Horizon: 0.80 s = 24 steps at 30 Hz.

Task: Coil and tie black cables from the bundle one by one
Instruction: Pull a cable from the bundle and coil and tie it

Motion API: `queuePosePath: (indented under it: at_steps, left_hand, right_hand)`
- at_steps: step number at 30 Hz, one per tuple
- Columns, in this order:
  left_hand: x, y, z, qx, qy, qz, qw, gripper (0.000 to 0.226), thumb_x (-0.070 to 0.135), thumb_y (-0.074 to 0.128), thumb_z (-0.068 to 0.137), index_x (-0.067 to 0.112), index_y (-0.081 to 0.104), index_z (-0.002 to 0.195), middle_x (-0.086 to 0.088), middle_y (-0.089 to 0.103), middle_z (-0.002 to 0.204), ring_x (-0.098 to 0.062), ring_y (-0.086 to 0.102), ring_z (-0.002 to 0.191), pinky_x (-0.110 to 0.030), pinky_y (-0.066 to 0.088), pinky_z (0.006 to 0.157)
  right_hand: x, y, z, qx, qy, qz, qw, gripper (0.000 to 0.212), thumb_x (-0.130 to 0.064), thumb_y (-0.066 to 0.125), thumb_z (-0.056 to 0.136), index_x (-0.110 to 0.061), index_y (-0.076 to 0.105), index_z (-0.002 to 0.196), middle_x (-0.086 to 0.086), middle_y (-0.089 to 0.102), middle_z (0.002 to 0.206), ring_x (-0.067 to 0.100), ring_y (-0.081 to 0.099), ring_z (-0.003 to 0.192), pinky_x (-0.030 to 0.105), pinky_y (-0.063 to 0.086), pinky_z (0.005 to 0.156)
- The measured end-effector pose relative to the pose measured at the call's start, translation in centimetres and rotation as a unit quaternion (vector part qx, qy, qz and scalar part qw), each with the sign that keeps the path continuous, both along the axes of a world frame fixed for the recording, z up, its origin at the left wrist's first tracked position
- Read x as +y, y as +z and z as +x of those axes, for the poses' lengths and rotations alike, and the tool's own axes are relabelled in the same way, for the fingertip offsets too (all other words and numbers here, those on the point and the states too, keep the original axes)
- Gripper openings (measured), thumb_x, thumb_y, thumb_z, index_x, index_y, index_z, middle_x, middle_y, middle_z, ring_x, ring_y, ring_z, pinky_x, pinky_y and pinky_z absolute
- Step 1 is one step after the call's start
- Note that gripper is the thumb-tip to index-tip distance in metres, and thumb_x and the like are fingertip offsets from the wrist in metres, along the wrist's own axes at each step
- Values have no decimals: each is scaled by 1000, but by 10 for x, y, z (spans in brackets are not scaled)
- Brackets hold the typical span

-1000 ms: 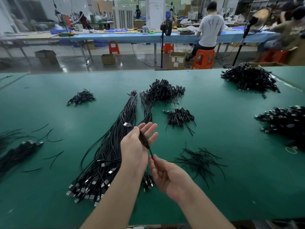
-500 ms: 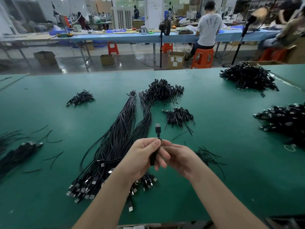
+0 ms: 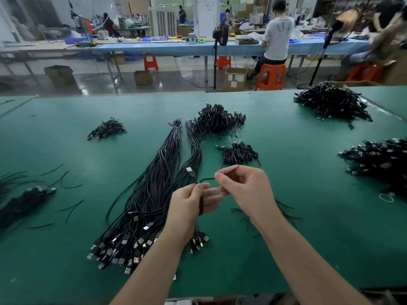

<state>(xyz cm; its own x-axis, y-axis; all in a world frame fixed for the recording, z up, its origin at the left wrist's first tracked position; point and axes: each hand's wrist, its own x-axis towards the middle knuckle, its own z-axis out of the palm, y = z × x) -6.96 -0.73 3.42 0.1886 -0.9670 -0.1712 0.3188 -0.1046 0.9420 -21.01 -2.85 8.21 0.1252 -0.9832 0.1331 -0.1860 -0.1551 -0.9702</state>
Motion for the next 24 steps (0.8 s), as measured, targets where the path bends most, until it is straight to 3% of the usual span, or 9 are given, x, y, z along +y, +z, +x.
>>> queuePosePath:
  at_steps: [2, 5, 11, 15, 20, 24]
  left_hand:
    - [-3, 2, 0, 33, 49, -18, 998, 26, 8, 43, 107, -6, 64, 102, -19, 77, 90, -29, 76, 80, -30, 60, 65]
    - [-7, 5, 0, 88, 94, -48, 990, 26, 8, 40, 108, -6, 62, 105, -20, 76, 96, -31, 76, 89, -31, 61, 70]
    - [-8, 14, -5, 188, 99, -42, 976, 28, 10, 43, 107, -14, 58, 109, -25, 74, 98, -34, 75, 94, -28, 61, 71]
    - [-7, 16, -5, 180, 78, -35, 980, 29, 10, 43, 107, -14, 58, 111, -24, 74, 99, -33, 75, 90, -28, 60, 68]
    - [-6, 17, -3, 148, 48, -27, 987, 28, 13, 46, 106, -10, 60, 113, -20, 76, 101, -28, 76, 87, -26, 60, 66]
    - [-5, 17, 0, 105, 25, -31, 994, 24, 13, 51, 103, -6, 63, 110, -17, 76, 103, -22, 75, 79, -25, 58, 61]
  right_hand:
    - [11, -7, 3, -66, 20, 68, 995, 3, -6, 75, 85, -8, 77, 83, 9, 75, 71, 19, 72, 63, 27, 60, 60]
    - [22, -24, 6, -187, 35, 223, 956, 3, 2, 69, 88, 2, 72, 88, 18, 75, 80, 22, 72, 66, 27, 58, 58]
    - [27, -48, 13, -288, 114, 384, 870, 9, 0, 65, 90, 4, 65, 98, 17, 74, 84, 19, 72, 65, 26, 59, 58]
    - [19, -53, 7, -262, 136, 390, 872, 26, -8, 72, 80, 1, 67, 103, 15, 74, 87, 19, 72, 67, 27, 60, 61]
    - [14, -57, 3, -246, 138, 375, 883, 18, -11, 75, 73, -4, 74, 90, 19, 75, 92, 21, 73, 68, 29, 60, 61]
    - [12, -61, 2, -229, 144, 363, 892, 8, -7, 72, 85, -5, 72, 93, 19, 75, 96, 21, 73, 70, 30, 60, 62]
